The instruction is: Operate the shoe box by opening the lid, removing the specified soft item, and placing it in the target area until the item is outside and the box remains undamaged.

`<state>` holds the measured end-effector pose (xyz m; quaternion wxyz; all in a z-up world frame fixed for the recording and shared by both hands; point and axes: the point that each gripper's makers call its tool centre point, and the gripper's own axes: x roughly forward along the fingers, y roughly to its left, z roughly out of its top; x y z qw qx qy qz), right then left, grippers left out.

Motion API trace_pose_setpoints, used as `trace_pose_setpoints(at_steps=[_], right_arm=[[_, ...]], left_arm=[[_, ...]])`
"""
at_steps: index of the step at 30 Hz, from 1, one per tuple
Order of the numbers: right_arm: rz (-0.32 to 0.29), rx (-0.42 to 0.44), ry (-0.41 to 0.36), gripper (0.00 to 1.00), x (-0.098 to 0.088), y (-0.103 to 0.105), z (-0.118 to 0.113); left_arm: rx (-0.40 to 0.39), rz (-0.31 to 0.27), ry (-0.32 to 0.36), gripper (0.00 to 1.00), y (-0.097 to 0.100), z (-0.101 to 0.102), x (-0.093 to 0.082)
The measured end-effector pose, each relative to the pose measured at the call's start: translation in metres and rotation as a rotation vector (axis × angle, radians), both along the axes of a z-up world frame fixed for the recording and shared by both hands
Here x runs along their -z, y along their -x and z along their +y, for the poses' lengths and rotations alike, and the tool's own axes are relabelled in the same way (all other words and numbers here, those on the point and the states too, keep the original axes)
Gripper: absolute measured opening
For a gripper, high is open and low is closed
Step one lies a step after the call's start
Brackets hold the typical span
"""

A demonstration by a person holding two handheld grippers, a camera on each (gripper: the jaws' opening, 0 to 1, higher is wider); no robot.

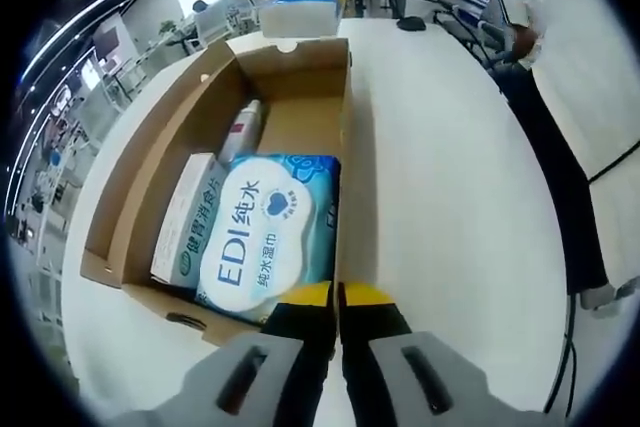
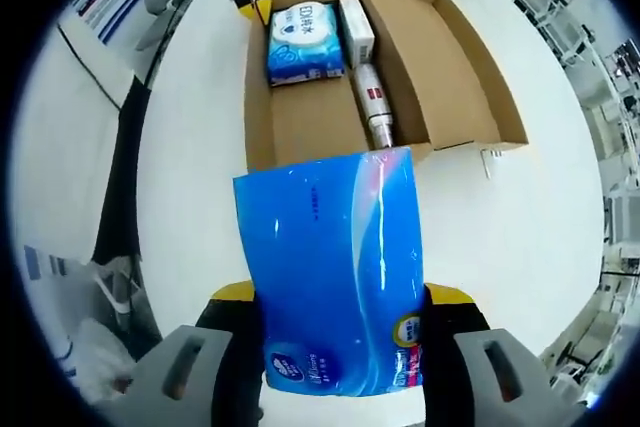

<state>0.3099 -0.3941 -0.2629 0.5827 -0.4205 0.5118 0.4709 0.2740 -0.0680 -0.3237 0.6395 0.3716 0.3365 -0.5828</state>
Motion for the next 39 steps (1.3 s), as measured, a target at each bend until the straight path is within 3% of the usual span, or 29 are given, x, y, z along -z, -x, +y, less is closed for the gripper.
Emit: trace_pose_setpoints(at_steps=[18, 24, 39], right_arm=[[0.028, -0.011, -0.027, 0.61, 0.032, -0.003, -0.003], [0.017, 0.029, -0.041, 0.6, 0.037, -0.011, -0.01], [0.035, -0.008, -0.037, 0.61, 0.055, -0.009, -0.011]], left_arm=[[-0.005, 0.007, -0.013, 0.0, 0.0, 0.0, 0.002], [-0.017, 0.01, -0.016, 0.0, -0.001, -0.001, 0.002], [-0.006, 0.002, -0.039, 0.01, -0.001, -0.001, 0.004]])
